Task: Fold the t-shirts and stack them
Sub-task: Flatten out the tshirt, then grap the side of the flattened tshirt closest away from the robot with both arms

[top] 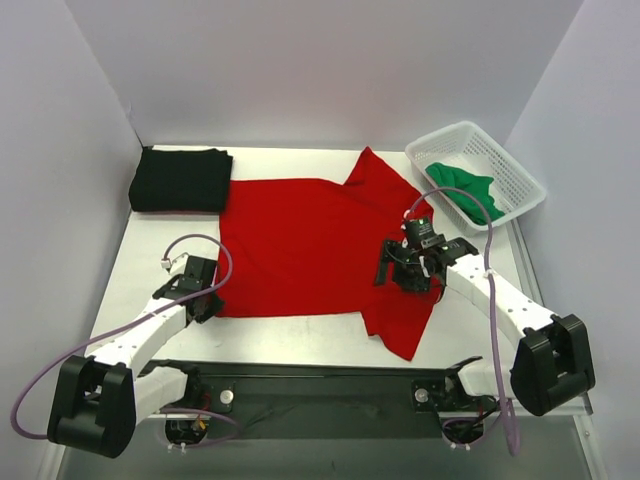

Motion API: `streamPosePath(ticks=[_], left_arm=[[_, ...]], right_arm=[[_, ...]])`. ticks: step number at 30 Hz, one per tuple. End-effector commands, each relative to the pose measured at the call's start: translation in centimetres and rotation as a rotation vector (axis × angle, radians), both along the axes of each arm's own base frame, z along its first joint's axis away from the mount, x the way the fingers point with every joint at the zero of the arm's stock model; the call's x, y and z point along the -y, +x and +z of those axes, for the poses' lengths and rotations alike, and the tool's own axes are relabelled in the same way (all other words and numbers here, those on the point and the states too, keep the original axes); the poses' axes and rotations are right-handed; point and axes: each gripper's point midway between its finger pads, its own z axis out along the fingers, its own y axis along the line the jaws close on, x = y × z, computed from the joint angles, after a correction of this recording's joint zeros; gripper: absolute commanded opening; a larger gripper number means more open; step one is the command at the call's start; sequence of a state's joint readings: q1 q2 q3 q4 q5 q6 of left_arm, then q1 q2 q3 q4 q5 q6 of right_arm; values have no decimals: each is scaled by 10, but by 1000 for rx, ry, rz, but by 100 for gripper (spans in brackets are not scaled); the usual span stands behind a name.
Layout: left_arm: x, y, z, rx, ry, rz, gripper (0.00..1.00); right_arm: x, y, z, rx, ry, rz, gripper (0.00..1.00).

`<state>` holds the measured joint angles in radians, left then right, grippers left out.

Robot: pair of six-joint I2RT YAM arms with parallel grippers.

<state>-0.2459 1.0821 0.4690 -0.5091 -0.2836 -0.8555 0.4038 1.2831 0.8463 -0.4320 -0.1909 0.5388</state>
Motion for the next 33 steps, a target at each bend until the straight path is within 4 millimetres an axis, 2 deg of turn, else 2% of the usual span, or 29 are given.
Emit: streamPosePath(ticks=[1,5,8,12,17,19,20,27,33], left_arm=[[5,6,3,2,-31,-37,2],[-12,24,18,23,-27,-8,0],[-15,35,25,45,-42,-22,0],[-27,39,31,54,-38,-19,0],[-28,46,36,57,-44,-58,0],[-26,49,37,61,-49,-68,0],[-33,50,38,59,-51,-42,0],[-32,51,34,45,-55,-60,0],[-29,52,28,33,-69,-67,0]], right_arm=[[-7,-18,1,-21,-7,53,70],[-33,-39,-5,-50,-11,183,66],[-41,-53,-15,-97,-37,207,64],[-20,-75,-34,-183,-100,104,63],[19,-96,-31,-201,-218,-1,63],[32,-115,-34,-256,-249,-22,61],[39,-125,-35,-290,-266,-44,60],[52,-159,-42,-364,-248,-105,54],[45,-161,-54,-389,-226,-84,50]])
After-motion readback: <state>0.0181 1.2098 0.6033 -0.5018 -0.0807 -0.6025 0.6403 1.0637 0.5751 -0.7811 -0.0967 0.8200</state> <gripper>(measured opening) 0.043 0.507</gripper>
